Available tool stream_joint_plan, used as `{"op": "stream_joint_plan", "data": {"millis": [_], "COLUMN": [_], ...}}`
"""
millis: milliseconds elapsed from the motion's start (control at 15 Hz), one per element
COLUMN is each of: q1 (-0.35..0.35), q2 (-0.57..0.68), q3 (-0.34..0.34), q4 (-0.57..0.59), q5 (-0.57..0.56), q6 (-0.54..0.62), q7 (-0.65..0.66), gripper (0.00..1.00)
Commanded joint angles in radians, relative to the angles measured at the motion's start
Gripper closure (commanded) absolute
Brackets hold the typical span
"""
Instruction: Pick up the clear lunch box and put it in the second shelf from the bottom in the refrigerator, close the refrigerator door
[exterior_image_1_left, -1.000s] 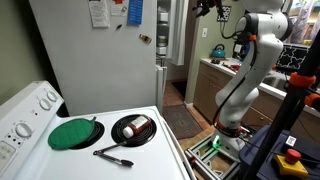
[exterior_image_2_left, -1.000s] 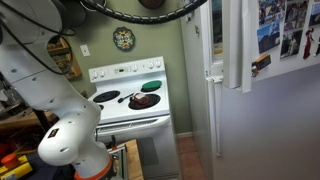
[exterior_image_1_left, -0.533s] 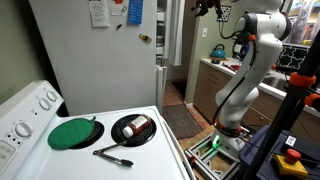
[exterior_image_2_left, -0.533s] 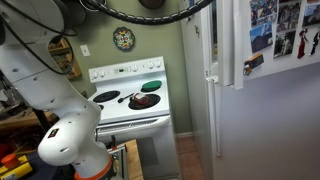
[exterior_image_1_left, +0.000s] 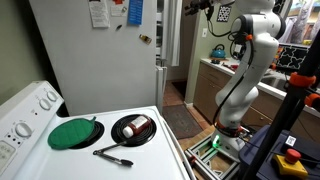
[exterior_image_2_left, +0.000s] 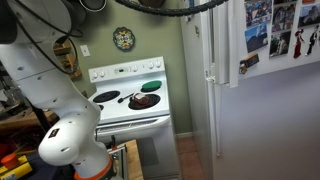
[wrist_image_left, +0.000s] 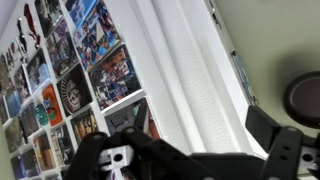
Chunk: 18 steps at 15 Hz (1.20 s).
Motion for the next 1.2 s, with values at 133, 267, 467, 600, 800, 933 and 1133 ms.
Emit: {"op": "stream_joint_plan", "data": {"millis": [133, 267, 467, 600, 800, 933, 1133], "q1": [-0.014, -0.014, -0.015, -0.01, -0.024, -0.039, -0.069], "q2": [-0.001, -0.002, 0.0, -0.007, 0.006, 0.013, 0.016], "q3": [0.044, 0.059, 0.076, 0.093, 0.107, 0.098, 0.081], "q4": [-0.074, -0.095, -0.12, -0.143, -0.121, -0.098, -0.079], "q5": [0.147, 0.188, 0.236, 0.262, 0.217, 0.202, 0.159], "q6": [-0.051, -0.072, -0.095, -0.127, -0.158, -0.17, -0.183], "q7": [-0.079, -0.081, -0.08, -0.058, -0.059, -0.071, -0.073], "gripper": [0.0, 0.0, 0.0, 0.0, 0.0, 0.0, 0.0]}}
